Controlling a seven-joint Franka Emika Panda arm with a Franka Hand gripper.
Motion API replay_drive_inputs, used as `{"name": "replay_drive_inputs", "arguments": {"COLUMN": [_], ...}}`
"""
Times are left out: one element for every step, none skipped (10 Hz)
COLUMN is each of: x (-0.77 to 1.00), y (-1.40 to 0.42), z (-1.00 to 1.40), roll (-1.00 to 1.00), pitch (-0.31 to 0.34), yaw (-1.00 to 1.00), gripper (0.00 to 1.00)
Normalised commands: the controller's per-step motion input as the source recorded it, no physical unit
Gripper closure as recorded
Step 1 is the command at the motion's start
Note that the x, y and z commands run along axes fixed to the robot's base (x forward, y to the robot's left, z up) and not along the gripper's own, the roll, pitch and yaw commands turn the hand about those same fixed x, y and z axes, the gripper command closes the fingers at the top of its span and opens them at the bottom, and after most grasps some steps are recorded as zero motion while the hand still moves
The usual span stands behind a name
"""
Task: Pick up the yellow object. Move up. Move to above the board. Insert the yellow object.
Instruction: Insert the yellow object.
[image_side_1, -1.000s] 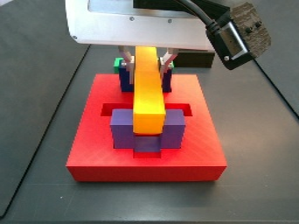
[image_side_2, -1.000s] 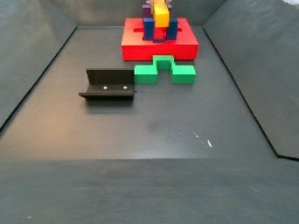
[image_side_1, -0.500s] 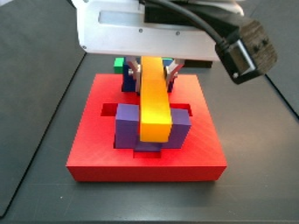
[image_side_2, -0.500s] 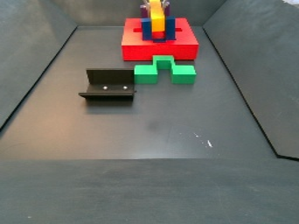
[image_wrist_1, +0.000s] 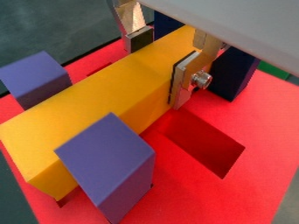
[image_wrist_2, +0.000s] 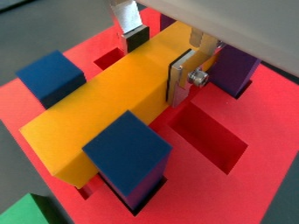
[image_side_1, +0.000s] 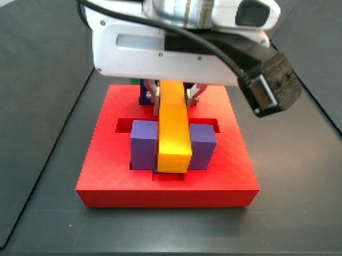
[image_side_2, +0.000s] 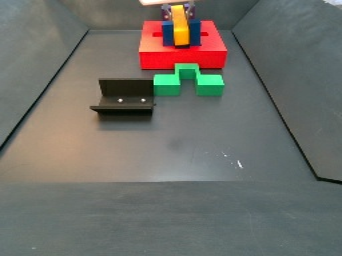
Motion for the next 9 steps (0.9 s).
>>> {"name": "replay_drive_inputs", "arguments": {"x": [0.00,-0.02,-0.01,0.00,0.00,0.00,0.08,0.15,0.12], "y": [0.00,0.00,0.00,0.00,0.00,0.00,0.00,0.23,0.25], "z": [-0.26,-0.27,-0.27,-0.25,-0.22,-0.20,-0.11,-0.05,-0.02], "roll": [0.00,0.01,0.00,0.00,0.00,0.00,0.06,0.02,0.02], "pitch": [-0.080,-0.086,-0.096,-0.107,-0.100,-0.040,0.024,0.067,0.066], "yaw": [0.00,0.00,0.00,0.00,0.00,0.00,0.00,0.00,0.00], "gripper": [1.00,1.00,1.00,1.00,1.00,1.00,1.00,1.00,1.00]}}
